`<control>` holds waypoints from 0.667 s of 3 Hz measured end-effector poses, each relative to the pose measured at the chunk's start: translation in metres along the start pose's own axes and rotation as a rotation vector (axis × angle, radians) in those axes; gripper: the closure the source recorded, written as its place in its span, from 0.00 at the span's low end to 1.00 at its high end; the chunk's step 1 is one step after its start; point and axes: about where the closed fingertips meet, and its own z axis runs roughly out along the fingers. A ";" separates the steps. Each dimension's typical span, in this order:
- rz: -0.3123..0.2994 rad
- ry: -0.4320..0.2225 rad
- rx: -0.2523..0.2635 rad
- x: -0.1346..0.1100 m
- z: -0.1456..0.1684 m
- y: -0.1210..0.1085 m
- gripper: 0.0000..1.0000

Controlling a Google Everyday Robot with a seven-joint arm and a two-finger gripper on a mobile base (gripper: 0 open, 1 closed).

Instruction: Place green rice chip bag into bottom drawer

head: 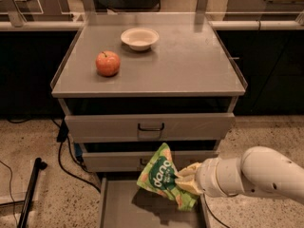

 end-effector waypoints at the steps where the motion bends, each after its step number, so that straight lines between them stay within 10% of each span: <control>1: 0.042 0.023 0.007 0.026 -0.005 -0.018 1.00; 2: 0.042 0.023 0.007 0.026 -0.005 -0.018 1.00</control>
Offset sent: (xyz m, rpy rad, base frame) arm 0.0060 -0.0245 -0.0126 -0.0079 0.0270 -0.0316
